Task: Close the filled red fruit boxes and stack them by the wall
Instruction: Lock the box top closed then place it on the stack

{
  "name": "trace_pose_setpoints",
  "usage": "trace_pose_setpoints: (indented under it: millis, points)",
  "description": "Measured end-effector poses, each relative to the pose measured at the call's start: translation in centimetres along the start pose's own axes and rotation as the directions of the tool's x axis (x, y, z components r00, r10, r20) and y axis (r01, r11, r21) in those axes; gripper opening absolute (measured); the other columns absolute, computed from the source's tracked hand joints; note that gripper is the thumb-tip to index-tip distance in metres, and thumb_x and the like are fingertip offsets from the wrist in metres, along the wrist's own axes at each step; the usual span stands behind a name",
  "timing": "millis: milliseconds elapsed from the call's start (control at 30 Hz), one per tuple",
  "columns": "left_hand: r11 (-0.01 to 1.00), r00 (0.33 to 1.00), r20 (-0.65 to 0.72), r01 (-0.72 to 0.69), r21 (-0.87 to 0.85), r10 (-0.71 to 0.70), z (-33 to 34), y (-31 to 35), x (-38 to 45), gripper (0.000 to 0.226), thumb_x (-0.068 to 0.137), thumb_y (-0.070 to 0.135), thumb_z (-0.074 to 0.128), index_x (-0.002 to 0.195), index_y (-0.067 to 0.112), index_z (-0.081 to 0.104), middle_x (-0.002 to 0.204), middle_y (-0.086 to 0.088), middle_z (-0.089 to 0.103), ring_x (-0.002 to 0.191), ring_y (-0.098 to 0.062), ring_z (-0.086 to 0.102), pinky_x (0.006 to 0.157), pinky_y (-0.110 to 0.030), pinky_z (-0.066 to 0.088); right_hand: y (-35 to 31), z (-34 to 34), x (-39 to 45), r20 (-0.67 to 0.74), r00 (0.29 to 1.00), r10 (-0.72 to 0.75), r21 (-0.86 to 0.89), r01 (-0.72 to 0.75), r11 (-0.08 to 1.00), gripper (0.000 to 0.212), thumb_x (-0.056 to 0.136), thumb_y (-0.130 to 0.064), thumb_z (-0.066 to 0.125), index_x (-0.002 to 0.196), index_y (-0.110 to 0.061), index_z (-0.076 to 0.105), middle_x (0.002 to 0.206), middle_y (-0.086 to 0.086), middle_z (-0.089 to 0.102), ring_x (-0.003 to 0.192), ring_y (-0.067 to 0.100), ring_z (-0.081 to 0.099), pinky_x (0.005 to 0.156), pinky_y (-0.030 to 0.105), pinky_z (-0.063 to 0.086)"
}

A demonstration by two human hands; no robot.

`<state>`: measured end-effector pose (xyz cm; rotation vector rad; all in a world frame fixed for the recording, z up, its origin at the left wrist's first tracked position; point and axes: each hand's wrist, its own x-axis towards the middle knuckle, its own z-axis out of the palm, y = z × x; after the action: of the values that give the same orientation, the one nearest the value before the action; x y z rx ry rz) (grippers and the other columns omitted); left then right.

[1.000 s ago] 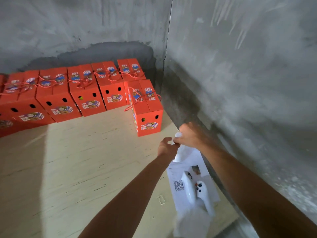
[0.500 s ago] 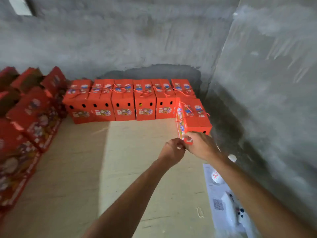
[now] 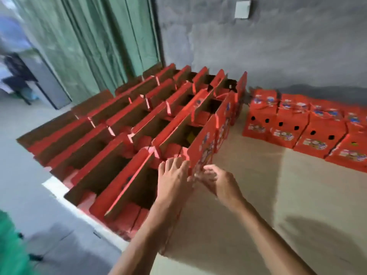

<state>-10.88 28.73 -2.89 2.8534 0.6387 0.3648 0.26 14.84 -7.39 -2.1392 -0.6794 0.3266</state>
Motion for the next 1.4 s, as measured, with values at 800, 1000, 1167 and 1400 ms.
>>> trace_pose_setpoints:
  millis: [800, 1000, 1167, 1400]
  points:
    - [0.956, 0.982, 0.086, 0.186, -0.226, -0.171, -3.1, -3.7, -1.3, 0.019, 0.082, 0.007, 0.059, 0.087, 0.017, 0.074, 0.078, -0.013, 0.069, 0.079, -0.044, 0.062, 0.070, -0.048, 0.054, 0.5, 2.0, -7.9, 0.009, 0.894, 0.448, 0.277, -0.433, 0.858, 0.014, 0.098, -0.020, 0.046, 0.094, -0.009, 0.053, 0.079, 0.003, 0.054, 0.068, 0.015, 0.051, 0.062, 0.035, 0.045]
    - [0.936, 0.981, 0.156, 0.159, -0.313, -0.115, 0.2, 7.3, -4.0, 0.013, 0.076, 0.008, 0.063, 0.080, 0.017, 0.071, 0.068, -0.007, 0.064, 0.075, -0.041, 0.061, 0.063, -0.035, 0.046, 7.0, -9.6, -15.2, -0.102, 0.867, 0.487, 0.312, -0.437, 0.843, 0.018, 0.097, -0.023, 0.051, 0.093, -0.008, 0.059, 0.077, 0.016, 0.064, 0.070, 0.037, 0.062, 0.062, 0.049, 0.055]
    - [0.909, 0.978, 0.206, 0.084, -0.408, 0.002, 4.4, 18.9, -5.9, 0.014, 0.079, 0.010, 0.062, 0.066, 0.014, 0.063, 0.053, 0.000, 0.056, 0.061, -0.026, 0.063, 0.049, -0.028, 0.043, 13.5, -19.5, -21.0, -0.270, 0.807, 0.525, 0.314, -0.442, 0.840, 0.019, 0.094, -0.023, 0.053, 0.090, -0.006, 0.059, 0.070, 0.008, 0.058, 0.065, 0.028, 0.055, 0.060, 0.040, 0.047]
    - [0.863, 0.854, 0.251, -0.355, -0.360, 0.456, 7.1, 35.3, -1.2, 0.020, 0.092, 0.023, 0.061, 0.081, 0.029, 0.077, 0.071, 0.005, 0.067, 0.076, -0.030, 0.067, 0.066, -0.036, 0.057, 19.0, -25.6, -27.7, -0.199, 0.626, 0.754, 0.814, -0.323, 0.483, 0.013, 0.084, -0.014, 0.055, 0.094, -0.007, 0.059, 0.087, 0.016, 0.073, 0.081, 0.039, 0.074, 0.065, 0.052, 0.063]
